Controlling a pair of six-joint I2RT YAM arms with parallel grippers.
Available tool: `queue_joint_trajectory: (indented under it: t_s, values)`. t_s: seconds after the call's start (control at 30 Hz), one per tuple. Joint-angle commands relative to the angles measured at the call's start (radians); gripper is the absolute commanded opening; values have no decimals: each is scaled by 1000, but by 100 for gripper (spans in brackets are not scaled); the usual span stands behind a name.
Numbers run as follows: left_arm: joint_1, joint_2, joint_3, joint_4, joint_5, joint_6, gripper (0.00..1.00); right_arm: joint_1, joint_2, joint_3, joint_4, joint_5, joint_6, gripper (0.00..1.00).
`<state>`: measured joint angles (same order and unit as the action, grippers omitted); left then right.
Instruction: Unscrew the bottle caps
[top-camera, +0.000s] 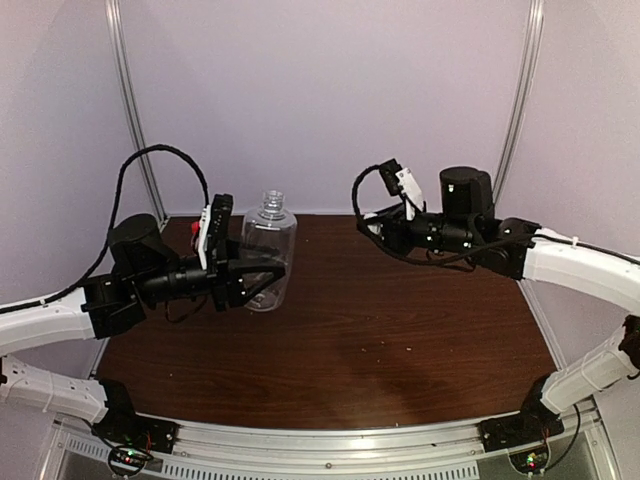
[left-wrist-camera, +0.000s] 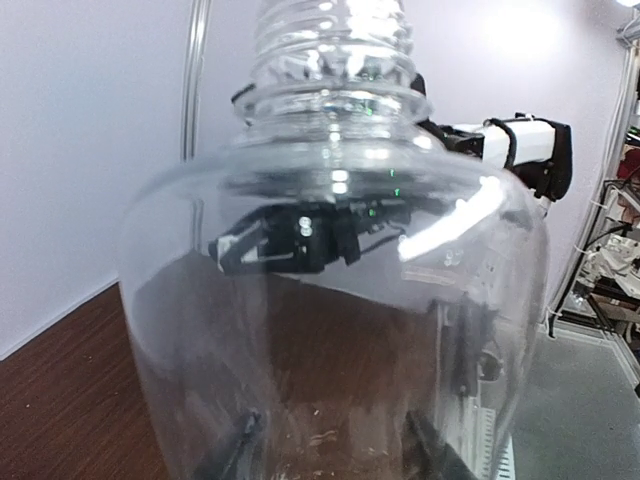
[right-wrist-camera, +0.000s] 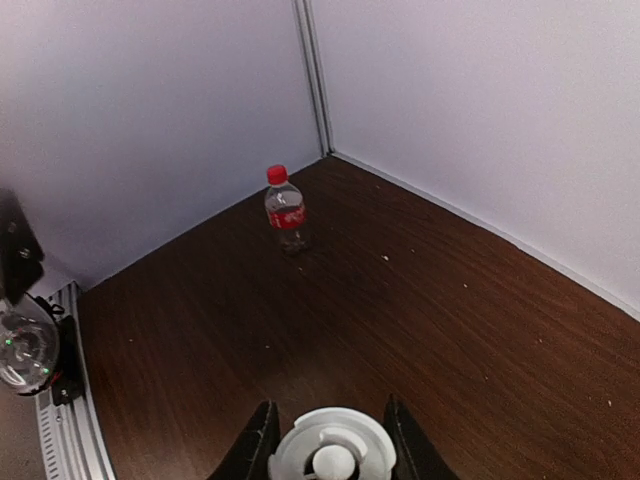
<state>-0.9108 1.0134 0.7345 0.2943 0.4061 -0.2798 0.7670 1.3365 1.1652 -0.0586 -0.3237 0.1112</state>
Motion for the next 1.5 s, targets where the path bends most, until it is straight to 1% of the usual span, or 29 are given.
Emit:
queue_joint_trajectory:
  t_s: [0.0, 0.07, 0.13, 0.27, 0.77, 1.0, 1.07, 1.47]
  values:
    - [6, -39, -20, -32, -129, 47, 35, -3, -3, -170, 54, 291, 20, 10]
    - [6, -46, -23, -45, -143, 48, 35, -5, 13, -237, 130, 318, 30, 11]
    - [6, -48, -26, -53, -155, 50, 35, -9, 38, -284, 168, 355, 42, 11]
    - [6, -51, -37, -54, -169, 47, 35, -25, 102, -348, 242, 364, 67, 12]
    - [6, -60, -47, -61, -190, 31, 35, -121, 366, -445, 520, 329, 99, 16]
    - [6, -60, -43, -68, -192, 23, 35, -134, 460, -447, 562, 325, 115, 18]
    - [6, -61, -40, -72, -194, 24, 35, -135, 467, -454, 569, 302, 121, 19]
    - [6, -62, -28, -84, -200, 12, 36, -136, 489, -530, 629, 305, 147, 25]
